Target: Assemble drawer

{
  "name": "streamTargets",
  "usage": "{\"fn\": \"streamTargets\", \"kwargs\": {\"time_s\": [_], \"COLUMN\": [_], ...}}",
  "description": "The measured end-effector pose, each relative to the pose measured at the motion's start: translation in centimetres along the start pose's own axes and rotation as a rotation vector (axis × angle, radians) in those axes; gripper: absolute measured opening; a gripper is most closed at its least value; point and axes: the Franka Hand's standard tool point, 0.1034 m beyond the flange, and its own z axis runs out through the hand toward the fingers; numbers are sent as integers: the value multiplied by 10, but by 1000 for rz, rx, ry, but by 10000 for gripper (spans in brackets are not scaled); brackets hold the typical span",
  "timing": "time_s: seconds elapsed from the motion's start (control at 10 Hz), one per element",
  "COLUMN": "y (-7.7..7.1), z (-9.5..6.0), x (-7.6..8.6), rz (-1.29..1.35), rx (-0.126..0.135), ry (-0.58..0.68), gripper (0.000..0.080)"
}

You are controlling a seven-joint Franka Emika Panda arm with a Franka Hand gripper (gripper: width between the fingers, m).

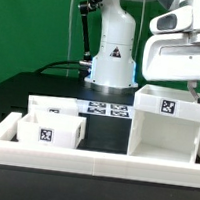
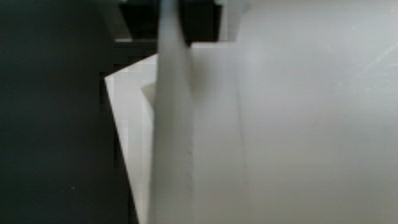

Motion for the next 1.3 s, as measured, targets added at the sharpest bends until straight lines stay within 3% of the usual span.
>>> {"fn": "streamTargets", "kwargs": {"time_s": [0.3,0.9,1.1,1.3], "y": [3,12,18,17], "z": [0,0,-1,0], "x": [14,20,32,32], "rz": [173,475,588,698], "rx": [30,34,54,58], "ry": [26,25,21,6], "gripper": [49,54,54,55]}}
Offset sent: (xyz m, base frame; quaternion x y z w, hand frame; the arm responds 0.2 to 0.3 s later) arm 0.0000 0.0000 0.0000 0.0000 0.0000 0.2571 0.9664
